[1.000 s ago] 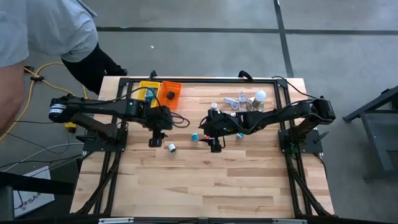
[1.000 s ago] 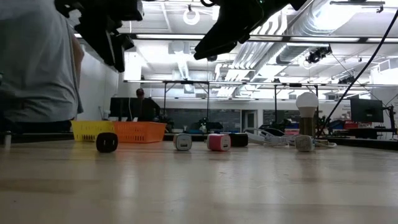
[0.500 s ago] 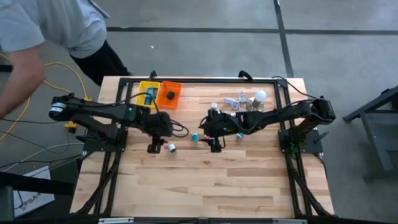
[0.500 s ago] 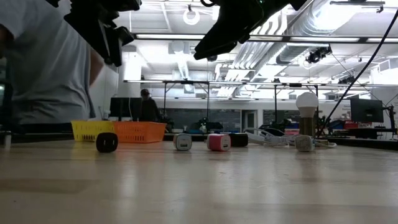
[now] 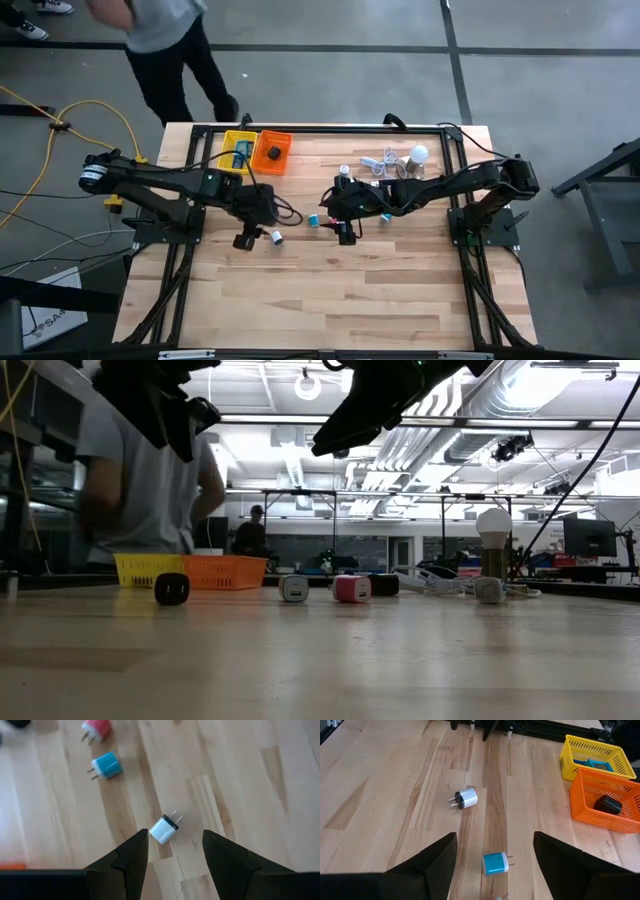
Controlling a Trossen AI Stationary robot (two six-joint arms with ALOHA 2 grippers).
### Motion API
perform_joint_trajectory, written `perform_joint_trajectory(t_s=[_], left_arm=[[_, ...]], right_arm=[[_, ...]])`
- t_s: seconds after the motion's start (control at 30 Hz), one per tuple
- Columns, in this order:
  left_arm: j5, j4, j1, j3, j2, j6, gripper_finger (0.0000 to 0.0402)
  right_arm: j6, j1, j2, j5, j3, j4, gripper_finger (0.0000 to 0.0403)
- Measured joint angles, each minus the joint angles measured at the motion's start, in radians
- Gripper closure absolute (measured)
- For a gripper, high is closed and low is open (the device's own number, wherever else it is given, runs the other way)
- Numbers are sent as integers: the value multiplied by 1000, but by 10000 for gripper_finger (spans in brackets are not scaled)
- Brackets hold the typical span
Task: Pick & Place Office items
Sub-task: Put the white adapter into the orange basket
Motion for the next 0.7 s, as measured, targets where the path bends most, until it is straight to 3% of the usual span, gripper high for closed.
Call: perform_joint_trajectory(t_s=[0.27,0.7], left_arm=[[-18,-15,2,-23,27,171,222],[-35,-9,1,-24,172,293,222]], right_arm=[[0,0,0,0,0,0,152],[0,0,0,0,0,0,152]])
